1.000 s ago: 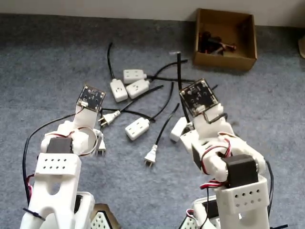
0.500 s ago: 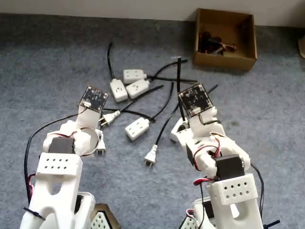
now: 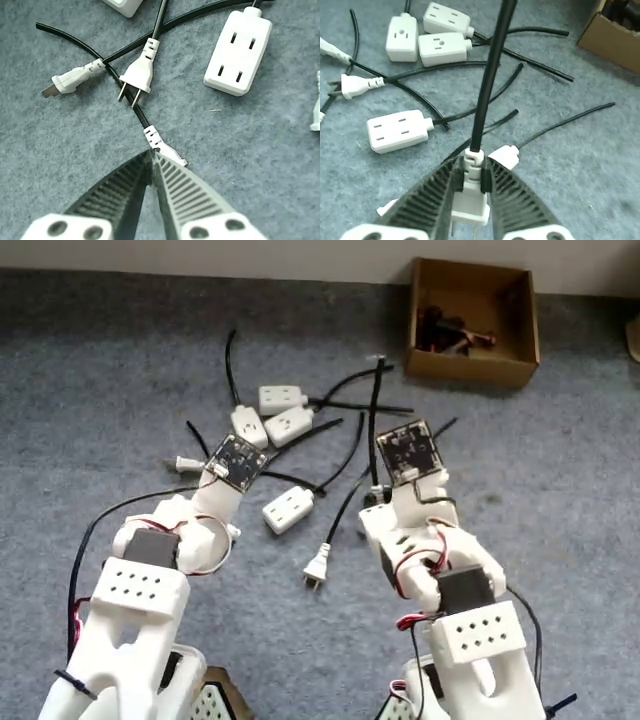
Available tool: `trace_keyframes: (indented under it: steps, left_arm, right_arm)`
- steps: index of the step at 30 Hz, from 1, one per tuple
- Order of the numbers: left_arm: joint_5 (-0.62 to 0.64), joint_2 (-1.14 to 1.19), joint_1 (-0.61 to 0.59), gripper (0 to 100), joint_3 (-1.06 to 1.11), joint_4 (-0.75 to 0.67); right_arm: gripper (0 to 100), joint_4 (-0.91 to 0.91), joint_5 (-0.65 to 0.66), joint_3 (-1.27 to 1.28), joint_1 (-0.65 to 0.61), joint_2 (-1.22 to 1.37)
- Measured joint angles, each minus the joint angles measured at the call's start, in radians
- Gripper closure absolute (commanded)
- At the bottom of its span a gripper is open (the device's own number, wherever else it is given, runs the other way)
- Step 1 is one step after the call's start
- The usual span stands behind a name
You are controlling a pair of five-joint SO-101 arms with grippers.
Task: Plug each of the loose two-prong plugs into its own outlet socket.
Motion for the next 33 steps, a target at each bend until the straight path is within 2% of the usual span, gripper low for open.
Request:
trace_keyframes:
  steps: [9, 16, 24, 28, 33]
  left_arm:
    - [0.023, -0.063, 0.074, 99, 0.000, 0.000]
    - [0.063, -0.404, 0.161, 99, 0.149, 0.000]
    - [0.071, -0.850, 0.161, 99, 0.270, 0.035]
    - [0.071, -0.951, 0.161, 99, 0.270, 0.066]
    - [0.071, -0.954, 0.249, 99, 0.275, 0.066]
  right_arm:
    - [99.3, -0.126, -0.018, 0.025, -0.058, 0.000]
    - [99.3, -0.127, -0.018, 0.025, -0.061, 0.000]
    - [99.3, -0.127, -0.110, 0.025, -0.061, 0.000]
    - [99.3, -0.164, -0.117, 0.025, -0.078, 0.000]
    - [99.3, -0.229, -0.120, 0.025, -0.117, 0.000]
